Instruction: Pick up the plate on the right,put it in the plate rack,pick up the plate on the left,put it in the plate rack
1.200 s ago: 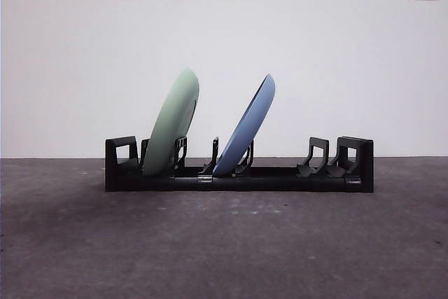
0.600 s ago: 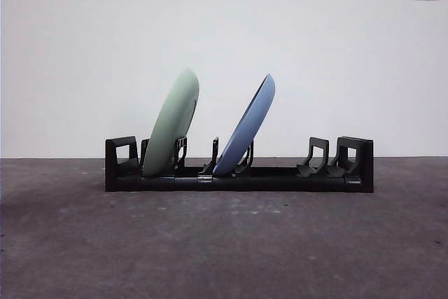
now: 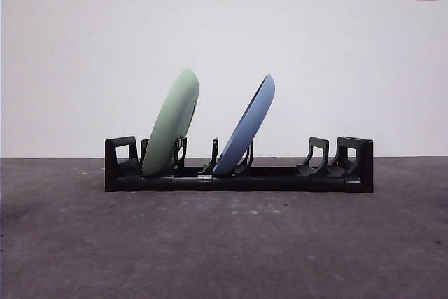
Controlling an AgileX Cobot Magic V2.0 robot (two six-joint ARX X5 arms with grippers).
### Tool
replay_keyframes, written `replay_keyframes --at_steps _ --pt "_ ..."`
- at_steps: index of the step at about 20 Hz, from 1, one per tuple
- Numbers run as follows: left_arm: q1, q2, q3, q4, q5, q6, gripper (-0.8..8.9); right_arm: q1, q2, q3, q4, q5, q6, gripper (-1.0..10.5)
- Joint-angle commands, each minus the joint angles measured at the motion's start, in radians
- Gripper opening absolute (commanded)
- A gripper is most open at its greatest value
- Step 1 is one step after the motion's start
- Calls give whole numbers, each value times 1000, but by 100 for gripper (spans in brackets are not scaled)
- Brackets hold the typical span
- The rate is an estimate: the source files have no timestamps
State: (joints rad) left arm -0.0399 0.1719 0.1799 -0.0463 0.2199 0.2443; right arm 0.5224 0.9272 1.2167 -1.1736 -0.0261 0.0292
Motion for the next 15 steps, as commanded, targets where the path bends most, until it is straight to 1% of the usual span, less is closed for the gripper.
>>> replay_keyframes --at_steps 1,4,6,7,8,11,15 --pt "4 -78 -96 16 -14 -53 -3 1 -1 -9 7 1 4 2" --pt "5 -147 -168 9 -15 -74 -3 1 -1 -9 7 1 4 2" --pt "12 -168 -173 -70 -17 -79 -3 1 -1 -9 7 1 4 2" --pt "15 -168 -173 -103 -34 -79 -3 1 -1 -9 7 1 4 2" --pt "16 -168 -173 -117 -40 -82 -3 1 -1 -9 8 1 4 2" --pt "16 -168 -172 -109 -26 -95 -3 1 -1 -9 7 2 4 2" --pt "16 -158 -172 -109 -34 -95 -3 1 -1 -9 7 2 4 2"
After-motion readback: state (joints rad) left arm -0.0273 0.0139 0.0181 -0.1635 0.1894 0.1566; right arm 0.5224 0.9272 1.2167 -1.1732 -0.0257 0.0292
